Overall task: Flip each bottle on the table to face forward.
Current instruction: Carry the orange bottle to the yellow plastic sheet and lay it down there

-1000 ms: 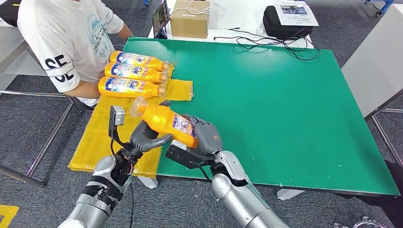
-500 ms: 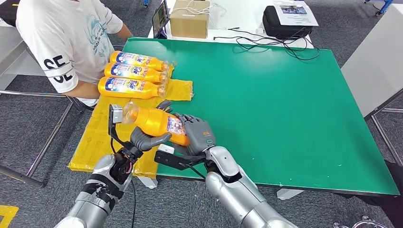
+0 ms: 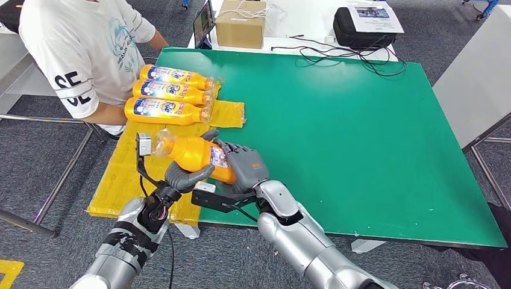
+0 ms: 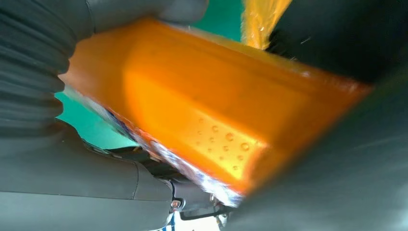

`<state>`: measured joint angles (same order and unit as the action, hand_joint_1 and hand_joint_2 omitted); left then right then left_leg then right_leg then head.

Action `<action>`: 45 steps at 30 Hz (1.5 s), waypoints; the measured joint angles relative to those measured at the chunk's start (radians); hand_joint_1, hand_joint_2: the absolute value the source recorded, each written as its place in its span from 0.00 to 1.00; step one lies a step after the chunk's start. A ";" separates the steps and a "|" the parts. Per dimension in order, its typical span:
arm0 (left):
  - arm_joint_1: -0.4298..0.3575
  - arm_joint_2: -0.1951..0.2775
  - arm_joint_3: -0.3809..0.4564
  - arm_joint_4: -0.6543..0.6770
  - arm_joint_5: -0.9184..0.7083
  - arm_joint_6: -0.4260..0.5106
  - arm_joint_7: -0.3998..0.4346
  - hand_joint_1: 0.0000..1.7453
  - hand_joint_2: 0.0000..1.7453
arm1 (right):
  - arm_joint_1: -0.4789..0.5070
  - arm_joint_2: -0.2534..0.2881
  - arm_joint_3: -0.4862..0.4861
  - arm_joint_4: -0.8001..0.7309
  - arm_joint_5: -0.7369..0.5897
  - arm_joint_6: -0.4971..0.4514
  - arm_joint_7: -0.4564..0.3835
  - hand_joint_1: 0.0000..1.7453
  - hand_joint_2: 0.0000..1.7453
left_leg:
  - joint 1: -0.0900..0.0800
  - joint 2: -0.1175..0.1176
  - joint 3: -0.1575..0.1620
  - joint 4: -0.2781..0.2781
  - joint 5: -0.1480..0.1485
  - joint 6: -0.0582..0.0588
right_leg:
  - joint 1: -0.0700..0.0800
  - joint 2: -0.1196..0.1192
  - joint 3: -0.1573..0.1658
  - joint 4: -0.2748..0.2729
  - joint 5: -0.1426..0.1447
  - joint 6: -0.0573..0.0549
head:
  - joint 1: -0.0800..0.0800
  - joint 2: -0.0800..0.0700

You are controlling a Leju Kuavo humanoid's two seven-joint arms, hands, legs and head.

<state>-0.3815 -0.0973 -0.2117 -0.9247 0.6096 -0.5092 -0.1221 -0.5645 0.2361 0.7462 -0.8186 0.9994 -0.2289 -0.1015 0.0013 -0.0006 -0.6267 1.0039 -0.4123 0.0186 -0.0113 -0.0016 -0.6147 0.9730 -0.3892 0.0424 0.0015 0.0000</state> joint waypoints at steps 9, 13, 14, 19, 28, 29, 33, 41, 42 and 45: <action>0.039 -0.028 0.030 -0.059 0.096 0.045 0.024 1.00 1.00 | 0.011 0.005 0.003 0.002 -0.033 -0.017 0.012 0.00 1.00 | 0.000 0.000 0.000 0.000 0.000 0.000 | 0.000 0.000 0.000 0.000 0.000 0.000 | 0.000 0.000; 0.054 -0.046 0.048 -0.074 0.157 0.048 0.035 1.00 1.00 | 0.018 0.006 -0.006 -0.010 -0.065 -0.023 0.005 0.00 1.00 | 0.000 0.001 0.000 0.000 0.000 0.000 | 0.000 0.000 -0.001 0.000 0.000 0.000 | 0.000 0.000; 0.056 -0.049 0.051 -0.078 0.163 0.051 0.036 1.00 1.00 | 0.021 0.006 -0.011 -0.015 -0.073 -0.025 0.003 0.00 1.00 | 0.000 0.001 0.000 0.000 0.000 0.000 | 0.000 0.000 -0.001 0.000 0.000 0.000 | 0.000 0.000; 0.060 -0.053 0.056 -0.088 0.120 0.082 0.011 1.00 1.00 | 0.047 0.006 -0.050 -0.053 -0.120 -0.040 -0.006 0.00 1.00 | 0.000 0.001 0.000 0.000 0.000 0.000 | 0.000 0.000 -0.001 0.000 0.000 0.000 | 0.000 0.000; 0.044 -0.029 0.118 -0.096 -0.050 0.180 -0.085 1.00 1.00 | 0.135 -0.027 -0.193 -0.197 -0.261 -0.096 -0.028 0.00 1.00 | 0.000 0.000 -0.001 0.000 0.000 0.000 | 0.000 0.000 -0.001 0.000 0.000 0.000 | 0.000 0.000; 0.044 -0.027 0.127 -0.096 -0.054 0.184 -0.087 1.00 1.00 | 0.143 -0.030 -0.207 -0.214 -0.280 -0.097 -0.032 0.00 1.00 | 0.000 0.000 -0.001 0.000 0.000 0.000 | 0.000 0.000 -0.001 0.000 0.000 0.000 | 0.000 0.000; 0.044 -0.019 0.177 -0.094 -0.004 0.172 -0.062 1.00 1.00 | 0.172 -0.044 -0.265 -0.273 -0.346 -0.105 -0.055 0.00 1.00 | 0.000 0.000 -0.001 0.000 0.000 0.000 | 0.000 0.000 -0.001 0.000 0.000 0.000 | 0.000 0.000; 0.037 0.004 0.226 -0.084 -0.094 0.234 -0.109 1.00 1.00 | 0.203 -0.071 -0.340 -0.348 -0.405 -0.106 -0.080 0.00 1.00 | 0.000 0.000 -0.001 0.000 0.000 0.000 | 0.000 0.000 -0.001 0.000 0.000 0.000 | 0.000 0.000; 0.036 0.005 0.228 -0.084 -0.097 0.236 -0.109 1.00 1.00 | 0.205 -0.073 -0.344 -0.354 -0.406 -0.106 -0.081 0.00 1.00 | 0.000 0.000 -0.001 0.000 0.000 0.000 | 0.000 0.000 -0.001 0.000 0.000 0.000 | 0.000 0.000; 0.031 0.007 0.230 -0.084 -0.102 0.238 -0.109 1.00 1.00 | 0.209 -0.076 -0.349 -0.366 -0.406 -0.106 -0.081 0.00 1.00 | 0.000 0.000 -0.001 0.000 0.000 0.000 | 0.000 0.000 -0.001 0.000 0.000 0.000 | 0.000 0.000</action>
<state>-0.3506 -0.0898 0.0184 -1.0086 0.5076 -0.2709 -0.2316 -0.3560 0.1599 0.3969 -1.1844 0.5932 -0.3349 -0.1827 0.0012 -0.0009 -0.6275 1.0040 -0.4125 0.0189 -0.0113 -0.0017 -0.6153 0.9728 -0.3892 0.0424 0.0019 0.0000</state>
